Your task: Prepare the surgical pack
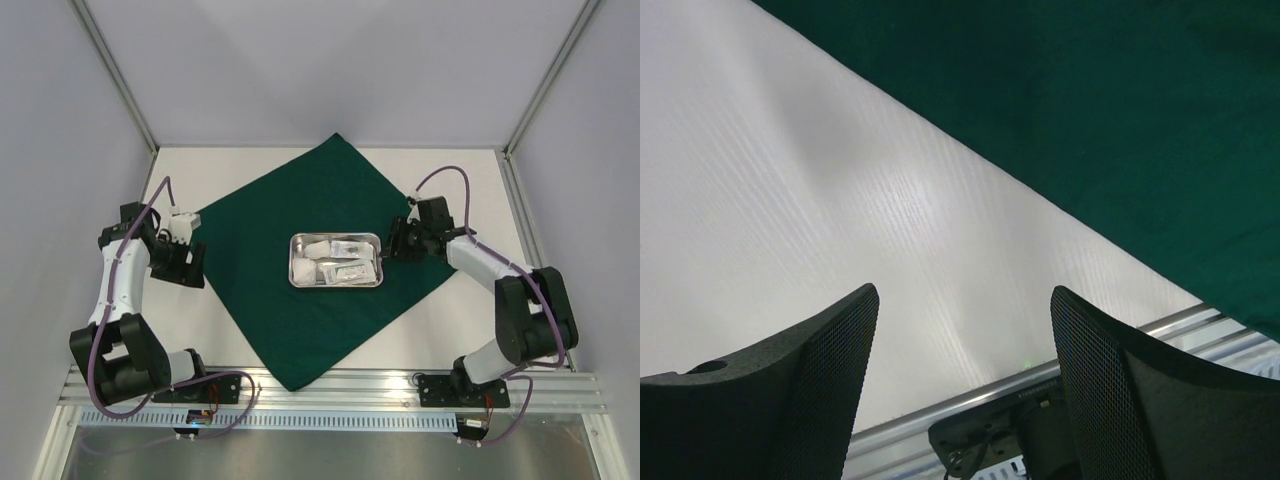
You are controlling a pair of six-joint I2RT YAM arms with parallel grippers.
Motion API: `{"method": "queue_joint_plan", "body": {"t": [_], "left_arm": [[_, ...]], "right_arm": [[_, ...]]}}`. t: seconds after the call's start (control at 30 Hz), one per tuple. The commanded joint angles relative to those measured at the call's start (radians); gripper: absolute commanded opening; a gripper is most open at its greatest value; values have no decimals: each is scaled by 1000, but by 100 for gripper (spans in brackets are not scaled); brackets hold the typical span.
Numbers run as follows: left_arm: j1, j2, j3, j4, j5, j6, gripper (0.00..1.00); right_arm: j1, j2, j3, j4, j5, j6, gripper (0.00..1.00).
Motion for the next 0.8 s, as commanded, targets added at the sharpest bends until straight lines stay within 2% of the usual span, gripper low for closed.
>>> {"method": "queue_joint_plan", "body": {"t": [0.0,0.03,0.13,0.17,0.23,0.4,0.57,0.77], "left_arm": [[2,-36,-18,13,10,13,79],[0,-37,-20,10,7,15,79],[0,-48,-26,12,6,18,79],[0,-49,-26,13,6,19,79],[0,-56,-26,12,7,18,79],[0,-54,-24,16,6,16,79],[0,-48,-24,16,10,16,79],[0,-54,-27,18,9,18,80]], "right_arm": [[15,49,-19,156,-144,81,47],[17,59,-24,167,-147,94,47],[25,86,-56,219,-143,141,38],[28,93,-62,228,-135,149,31],[47,99,-74,234,-117,169,27],[127,77,-111,274,-52,243,28],[213,49,-134,289,64,330,22],[302,72,-119,339,136,388,24]]}}
